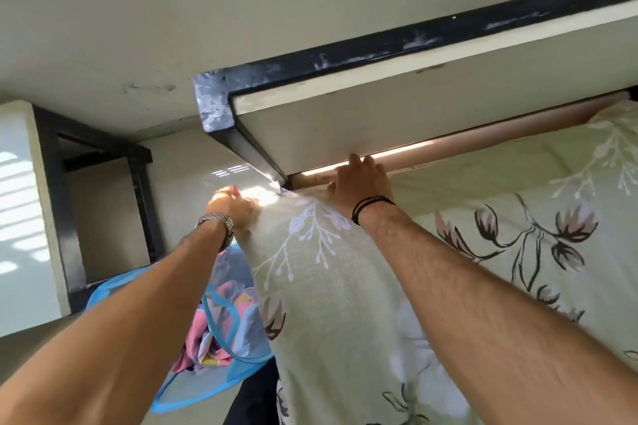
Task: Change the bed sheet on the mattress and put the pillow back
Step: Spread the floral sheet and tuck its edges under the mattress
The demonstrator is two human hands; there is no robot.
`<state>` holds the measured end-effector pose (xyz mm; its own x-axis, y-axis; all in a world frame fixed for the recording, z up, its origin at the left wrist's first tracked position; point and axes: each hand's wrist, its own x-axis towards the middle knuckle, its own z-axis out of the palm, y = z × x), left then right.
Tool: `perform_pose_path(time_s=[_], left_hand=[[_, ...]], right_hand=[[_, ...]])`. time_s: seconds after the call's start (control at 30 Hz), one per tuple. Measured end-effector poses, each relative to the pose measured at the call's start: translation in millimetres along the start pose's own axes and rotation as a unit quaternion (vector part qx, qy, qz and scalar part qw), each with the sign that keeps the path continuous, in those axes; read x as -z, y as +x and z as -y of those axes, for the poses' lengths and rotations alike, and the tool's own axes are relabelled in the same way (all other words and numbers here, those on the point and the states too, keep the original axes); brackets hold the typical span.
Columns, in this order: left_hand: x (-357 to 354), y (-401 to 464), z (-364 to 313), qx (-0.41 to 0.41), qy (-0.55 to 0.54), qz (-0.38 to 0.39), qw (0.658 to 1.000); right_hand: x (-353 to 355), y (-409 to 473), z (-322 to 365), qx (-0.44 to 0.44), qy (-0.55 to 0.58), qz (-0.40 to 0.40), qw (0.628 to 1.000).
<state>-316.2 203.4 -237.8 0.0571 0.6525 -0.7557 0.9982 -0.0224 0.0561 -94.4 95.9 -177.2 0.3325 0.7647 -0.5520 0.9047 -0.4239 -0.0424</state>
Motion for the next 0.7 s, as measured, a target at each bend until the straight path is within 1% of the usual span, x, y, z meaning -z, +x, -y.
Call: perform_pose_path(time_s=[0.03, 0.07, 0.1, 0.13, 0.17, 0.2, 0.23, 0.27, 0.3, 0.33, 0.37, 0.4, 0.43, 0.5, 0.53, 0.57, 0.63, 0.7], left_hand=[[1.1, 6.1, 7.5, -0.008, 0.062, -0.026, 0.998], [2.5, 3.8, 12.7, 0.011, 0.071, -0.035, 0.997], [0.7, 4.3, 17.8, 0.024, 0.045, -0.073, 0.996], [0.2, 1.5, 19.3, 0.015, 0.032, -0.109, 0.993], [-2.8, -1.2, 19.5, -0.020, 0.013, -0.129, 0.991], [-7.5, -1.4, 17.9, -0.055, -0.031, -0.116, 0.991], [-13.1, -0.6, 16.7, -0.076, -0.092, -0.074, 0.990], [-18.1, -0.1, 15.4, -0.057, -0.169, 0.003, 0.984], [-21.8, -2.9, 13.4, -0.027, -0.234, 0.075, 0.969], [-27.9, -4.4, 17.7, 0.022, -0.289, 0.139, 0.947], [-29.9, -12.5, 20.1, 0.059, -0.341, 0.186, 0.919], [-34.1, -18.6, 24.1, 0.085, -0.381, 0.203, 0.898], [-38.5, -19.7, 30.0, 0.088, -0.392, 0.196, 0.894], [-40.6, -14.7, 44.8, 0.028, -0.340, 0.127, 0.931], [-39.1, -8.4, 55.8, 0.001, -0.321, 0.094, 0.942], [-33.8, -4.2, 65.5, -0.024, -0.315, 0.082, 0.945], [-19.9, -0.9, 78.9, -0.058, -0.293, 0.074, 0.951], [-8.2, 1.5, 83.6, -0.082, -0.257, 0.047, 0.962]], right_hand=[[-2.6, 3.7, 6.6, 0.019, 0.015, 0.027, 0.999], [-4.2, 6.0, 13.9, 0.033, 0.039, 0.064, 0.997], [-5.8, 8.3, 19.8, 0.037, 0.065, 0.106, 0.991], [-5.9, 10.6, 23.4, 0.032, 0.084, 0.147, 0.985], [-4.9, 14.3, 25.6, 0.025, 0.095, 0.181, 0.979], [-2.7, 18.4, 26.6, 0.018, 0.097, 0.206, 0.973], [-1.6, 23.5, 27.6, 0.013, 0.102, 0.226, 0.969], [1.0, 28.4, 28.5, 0.013, 0.108, 0.243, 0.964], [4.2, 31.1, 29.8, 0.020, 0.117, 0.260, 0.958], [4.7, 33.6, 31.3, 0.025, 0.123, 0.274, 0.953], [6.4, 33.8, 33.7, 0.035, 0.132, 0.280, 0.950], [4.8, 32.0, 35.6, 0.044, 0.143, 0.277, 0.949], [1.6, 30.1, 37.4, 0.057, 0.149, 0.261, 0.952], [-3.3, 22.3, 39.0, 0.081, 0.173, 0.201, 0.961], [-6.6, 18.6, 39.4, 0.084, 0.193, 0.172, 0.962], [-9.3, 13.1, 40.5, 0.079, 0.199, 0.155, 0.964], [-12.2, 4.6, 41.4, 0.082, 0.194, 0.155, 0.965], [-11.0, -0.6, 44.5, 0.103, 0.182, 0.154, 0.966]])
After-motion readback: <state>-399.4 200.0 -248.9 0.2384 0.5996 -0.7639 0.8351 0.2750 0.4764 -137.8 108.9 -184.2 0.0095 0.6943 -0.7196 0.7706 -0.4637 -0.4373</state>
